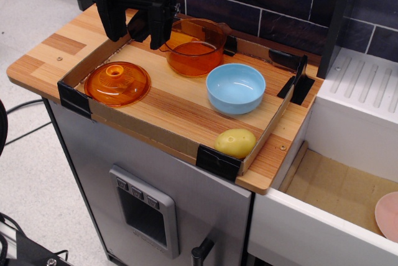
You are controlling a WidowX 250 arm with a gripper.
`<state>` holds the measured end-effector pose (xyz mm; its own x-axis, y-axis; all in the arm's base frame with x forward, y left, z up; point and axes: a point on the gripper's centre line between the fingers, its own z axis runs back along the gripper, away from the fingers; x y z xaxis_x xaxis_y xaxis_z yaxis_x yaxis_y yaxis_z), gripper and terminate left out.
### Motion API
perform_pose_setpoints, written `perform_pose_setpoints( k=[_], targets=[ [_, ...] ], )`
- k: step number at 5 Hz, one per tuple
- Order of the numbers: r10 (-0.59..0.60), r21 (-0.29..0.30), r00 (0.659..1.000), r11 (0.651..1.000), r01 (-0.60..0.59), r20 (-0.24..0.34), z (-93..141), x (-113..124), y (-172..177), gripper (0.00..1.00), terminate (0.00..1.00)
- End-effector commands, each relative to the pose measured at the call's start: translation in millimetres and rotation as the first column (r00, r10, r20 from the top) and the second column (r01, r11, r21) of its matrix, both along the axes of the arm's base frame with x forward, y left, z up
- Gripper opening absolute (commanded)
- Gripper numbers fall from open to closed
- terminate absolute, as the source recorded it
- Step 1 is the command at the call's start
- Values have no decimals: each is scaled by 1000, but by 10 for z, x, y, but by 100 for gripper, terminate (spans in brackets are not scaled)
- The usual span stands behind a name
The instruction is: Put lid on pot
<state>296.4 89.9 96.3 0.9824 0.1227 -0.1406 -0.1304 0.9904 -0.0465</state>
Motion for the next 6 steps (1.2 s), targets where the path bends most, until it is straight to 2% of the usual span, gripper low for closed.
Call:
perform_pose_setpoints(
  k=[1, 2, 3, 4, 5, 6],
  targets=[
    [0, 0, 1000, 1000, 0, 0, 0, 0, 0, 100, 0],
    [-19, -12, 997, 1000, 20, 78, 28, 53, 108, 100, 0],
    [-53, -8, 990, 998, 55, 129, 45, 51, 152, 100, 0],
    [-105, -14, 984, 994, 108, 146, 1, 42, 274, 100, 0],
    [-107, 18, 975, 994, 106, 196, -130, 44, 431, 100, 0],
    [-106, 10, 968, 994, 107, 225, -239, 56, 564, 100, 0]
  ],
)
